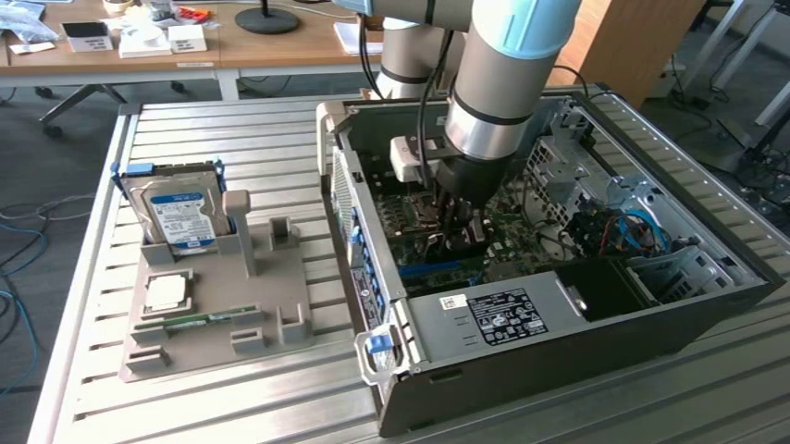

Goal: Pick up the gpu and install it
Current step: 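Insert the gpu into the slot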

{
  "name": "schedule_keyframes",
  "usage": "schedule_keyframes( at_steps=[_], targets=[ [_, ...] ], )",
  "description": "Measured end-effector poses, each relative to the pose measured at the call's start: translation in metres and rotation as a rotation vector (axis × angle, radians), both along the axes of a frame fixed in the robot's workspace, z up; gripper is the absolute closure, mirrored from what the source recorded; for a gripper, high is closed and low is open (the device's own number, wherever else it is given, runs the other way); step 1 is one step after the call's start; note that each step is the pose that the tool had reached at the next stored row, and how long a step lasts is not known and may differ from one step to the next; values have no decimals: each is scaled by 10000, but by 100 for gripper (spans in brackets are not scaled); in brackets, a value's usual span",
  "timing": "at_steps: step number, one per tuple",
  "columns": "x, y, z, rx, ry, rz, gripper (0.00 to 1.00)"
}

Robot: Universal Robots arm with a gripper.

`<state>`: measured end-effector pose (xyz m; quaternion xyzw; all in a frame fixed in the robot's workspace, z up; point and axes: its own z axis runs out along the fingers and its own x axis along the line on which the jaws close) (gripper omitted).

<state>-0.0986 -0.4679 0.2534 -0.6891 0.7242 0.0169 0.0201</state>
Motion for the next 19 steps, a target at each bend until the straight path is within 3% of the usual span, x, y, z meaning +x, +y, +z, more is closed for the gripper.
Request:
schedule_keyframes(
  at_steps=[19],
  targets=[
    [-14, 0, -87, 1, -1, -15, 73]
  ],
)
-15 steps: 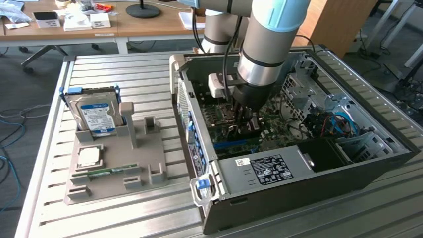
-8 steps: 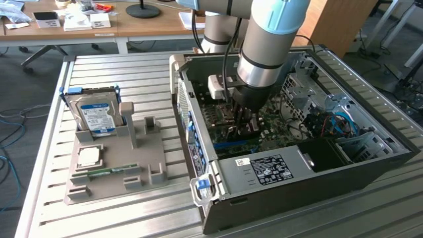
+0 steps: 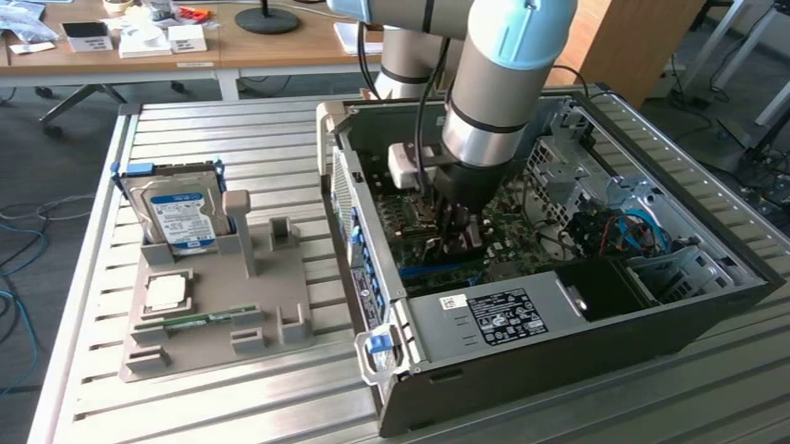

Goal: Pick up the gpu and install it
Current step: 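Insert the gpu into the slot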

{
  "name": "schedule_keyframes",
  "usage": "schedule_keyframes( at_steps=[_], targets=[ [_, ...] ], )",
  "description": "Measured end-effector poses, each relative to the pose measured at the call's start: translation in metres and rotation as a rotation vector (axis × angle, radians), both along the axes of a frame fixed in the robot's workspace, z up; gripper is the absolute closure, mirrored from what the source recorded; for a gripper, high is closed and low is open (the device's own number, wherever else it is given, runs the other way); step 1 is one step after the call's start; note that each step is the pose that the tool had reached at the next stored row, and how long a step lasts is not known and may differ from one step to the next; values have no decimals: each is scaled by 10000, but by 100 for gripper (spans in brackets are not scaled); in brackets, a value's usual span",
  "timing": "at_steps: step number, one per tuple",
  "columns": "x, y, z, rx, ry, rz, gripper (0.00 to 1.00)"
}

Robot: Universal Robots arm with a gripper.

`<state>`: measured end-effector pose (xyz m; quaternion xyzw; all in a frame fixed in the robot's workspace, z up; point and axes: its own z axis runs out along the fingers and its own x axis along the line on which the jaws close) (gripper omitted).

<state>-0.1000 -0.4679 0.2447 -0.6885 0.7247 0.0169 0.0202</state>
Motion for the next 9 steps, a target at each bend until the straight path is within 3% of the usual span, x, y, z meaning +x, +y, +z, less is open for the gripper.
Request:
schedule_keyframes(
  at_steps=[9],
  targets=[
    [0, 0, -8, 7, 0, -1, 73]
  ],
)
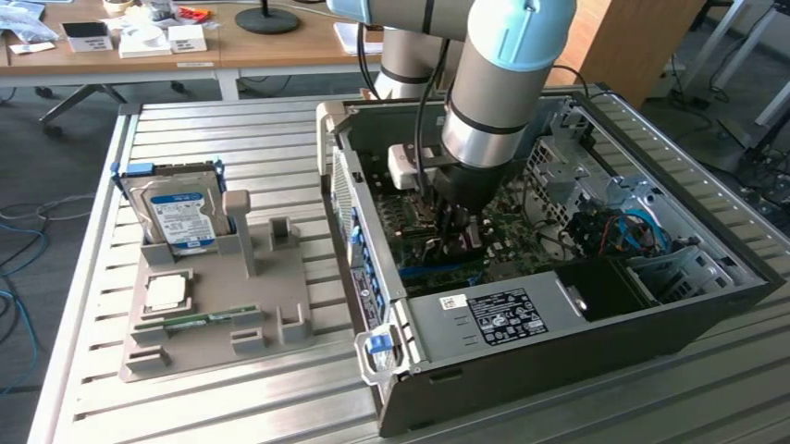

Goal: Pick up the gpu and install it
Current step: 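Insert the gpu into the slot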

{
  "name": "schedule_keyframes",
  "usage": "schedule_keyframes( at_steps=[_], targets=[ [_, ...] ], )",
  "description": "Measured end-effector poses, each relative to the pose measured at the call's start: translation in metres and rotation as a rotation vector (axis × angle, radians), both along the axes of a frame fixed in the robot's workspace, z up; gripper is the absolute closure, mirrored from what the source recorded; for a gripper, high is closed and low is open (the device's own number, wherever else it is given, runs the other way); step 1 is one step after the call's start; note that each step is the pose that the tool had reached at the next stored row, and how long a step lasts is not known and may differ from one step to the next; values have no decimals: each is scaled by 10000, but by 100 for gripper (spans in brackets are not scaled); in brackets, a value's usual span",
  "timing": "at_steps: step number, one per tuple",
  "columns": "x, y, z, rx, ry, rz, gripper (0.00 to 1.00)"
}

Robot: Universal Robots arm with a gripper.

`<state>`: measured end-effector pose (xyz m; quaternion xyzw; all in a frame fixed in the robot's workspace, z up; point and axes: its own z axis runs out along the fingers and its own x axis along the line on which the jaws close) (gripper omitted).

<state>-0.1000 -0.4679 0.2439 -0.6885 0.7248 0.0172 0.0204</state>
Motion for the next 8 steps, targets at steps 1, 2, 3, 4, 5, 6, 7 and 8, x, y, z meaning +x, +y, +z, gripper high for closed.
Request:
schedule_keyframes(
  at_steps=[1, 2, 3, 4, 5, 6, 7, 8],
  targets=[
    [0, 0, -1, 1, 0, 0, 73],
    [0, 0, -7, 3, -1, 0, 73],
    [0, 0, -14, 4, -1, 0, 73],
    [0, 0, -20, 2, 1, 1, 73],
    [0, 0, -26, 0, 1, 1, 73],
    [0, 0, -27, -1, 1, 1, 73],
    [0, 0, -27, -2, 1, 0, 73],
    [0, -1, -27, -2, 1, 1, 73]
  ],
)
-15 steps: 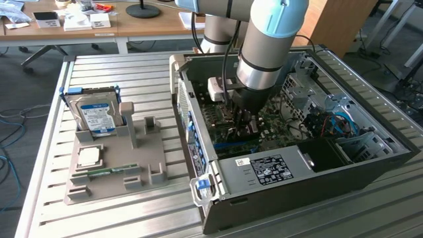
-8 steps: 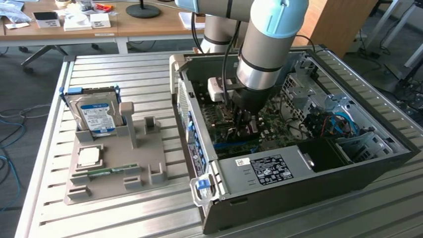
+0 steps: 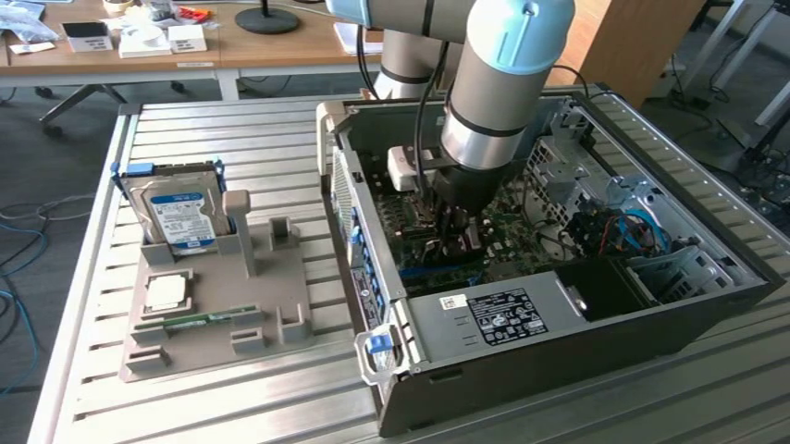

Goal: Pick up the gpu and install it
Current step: 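Insert the gpu into the slot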

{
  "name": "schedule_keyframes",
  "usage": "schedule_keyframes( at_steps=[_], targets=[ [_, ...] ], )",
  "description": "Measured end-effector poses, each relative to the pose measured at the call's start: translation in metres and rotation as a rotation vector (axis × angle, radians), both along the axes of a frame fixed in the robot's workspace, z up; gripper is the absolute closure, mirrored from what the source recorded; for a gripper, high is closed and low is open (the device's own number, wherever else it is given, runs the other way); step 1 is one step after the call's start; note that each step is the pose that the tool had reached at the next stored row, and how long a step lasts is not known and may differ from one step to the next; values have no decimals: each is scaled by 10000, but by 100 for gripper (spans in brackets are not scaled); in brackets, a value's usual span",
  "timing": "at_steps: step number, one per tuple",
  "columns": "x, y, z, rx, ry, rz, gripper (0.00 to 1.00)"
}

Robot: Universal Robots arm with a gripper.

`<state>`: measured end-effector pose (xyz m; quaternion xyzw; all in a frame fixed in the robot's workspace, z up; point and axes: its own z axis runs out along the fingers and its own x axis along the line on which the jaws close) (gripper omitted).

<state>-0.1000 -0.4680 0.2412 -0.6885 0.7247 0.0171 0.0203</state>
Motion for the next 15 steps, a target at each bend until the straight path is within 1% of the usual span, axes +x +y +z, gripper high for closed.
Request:
schedule_keyframes(
  at_steps=[15],
  targets=[
    [-9, 0, -37, 1, -1, 1, 73]
  ],
)
